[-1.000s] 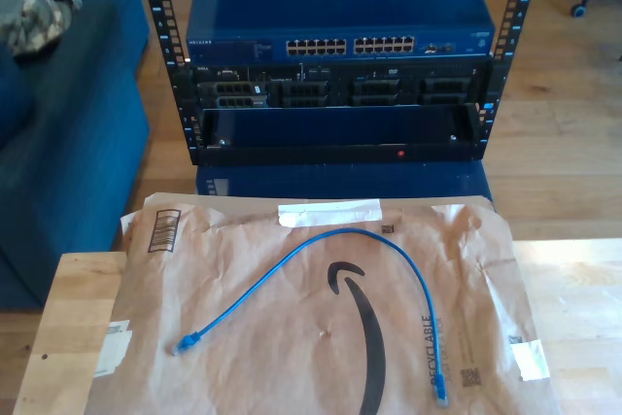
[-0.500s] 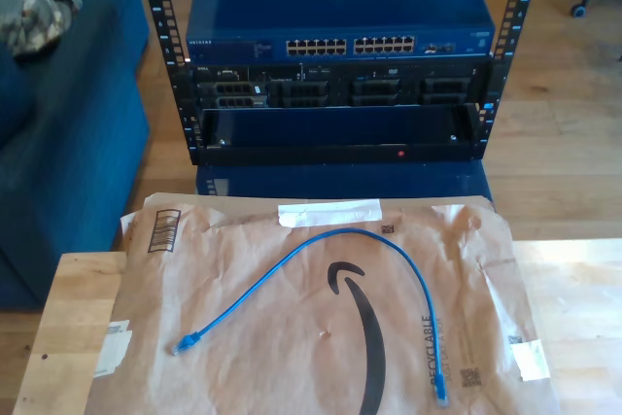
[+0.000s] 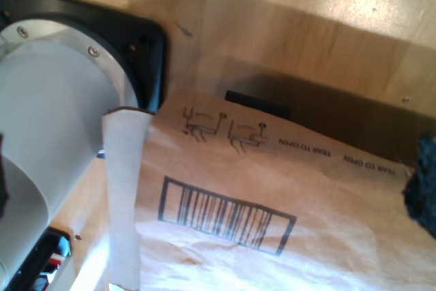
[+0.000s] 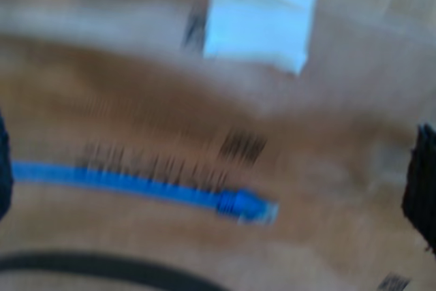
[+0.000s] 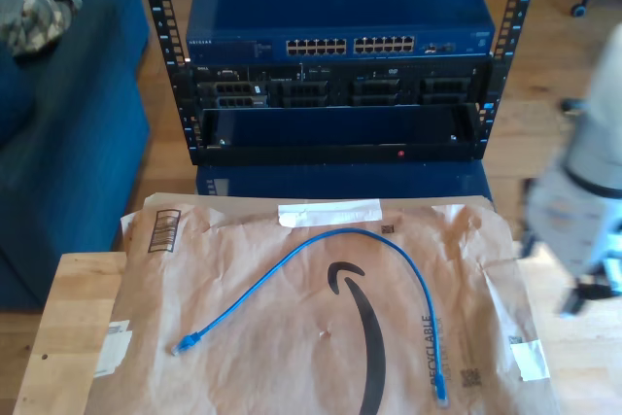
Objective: Grab the cable and plug it in
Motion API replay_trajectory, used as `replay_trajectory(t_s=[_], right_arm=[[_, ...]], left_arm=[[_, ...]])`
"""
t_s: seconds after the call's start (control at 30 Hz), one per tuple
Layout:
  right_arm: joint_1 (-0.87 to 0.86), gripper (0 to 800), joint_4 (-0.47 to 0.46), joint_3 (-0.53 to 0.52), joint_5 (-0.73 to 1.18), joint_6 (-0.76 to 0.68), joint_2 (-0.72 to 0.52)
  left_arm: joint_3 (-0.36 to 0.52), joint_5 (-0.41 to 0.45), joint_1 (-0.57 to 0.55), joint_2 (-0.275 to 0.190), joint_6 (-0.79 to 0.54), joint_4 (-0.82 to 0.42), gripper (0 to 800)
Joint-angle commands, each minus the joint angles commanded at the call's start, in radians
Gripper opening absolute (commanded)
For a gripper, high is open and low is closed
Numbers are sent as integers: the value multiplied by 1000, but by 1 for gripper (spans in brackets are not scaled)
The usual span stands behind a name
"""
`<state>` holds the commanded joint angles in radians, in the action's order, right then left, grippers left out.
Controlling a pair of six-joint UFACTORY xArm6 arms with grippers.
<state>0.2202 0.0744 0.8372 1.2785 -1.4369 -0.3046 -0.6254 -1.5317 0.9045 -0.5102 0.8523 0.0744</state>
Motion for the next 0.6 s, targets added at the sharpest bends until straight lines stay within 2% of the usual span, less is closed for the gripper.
replay_trajectory(t_s=[0.17,0.23,0.4,0.6], right_arm=[[166,794,12,55,-21,-21,103],[226,794,26,84,-87,-23,163],[339,796,26,216,-187,-54,356],[431,794,29,336,-281,-61,526]], left_arm=[[-20,0,-21,26,12,23,800],[-21,2,-25,31,17,32,800],[-38,2,-29,63,26,41,800],[-38,23,-32,91,31,44,800]])
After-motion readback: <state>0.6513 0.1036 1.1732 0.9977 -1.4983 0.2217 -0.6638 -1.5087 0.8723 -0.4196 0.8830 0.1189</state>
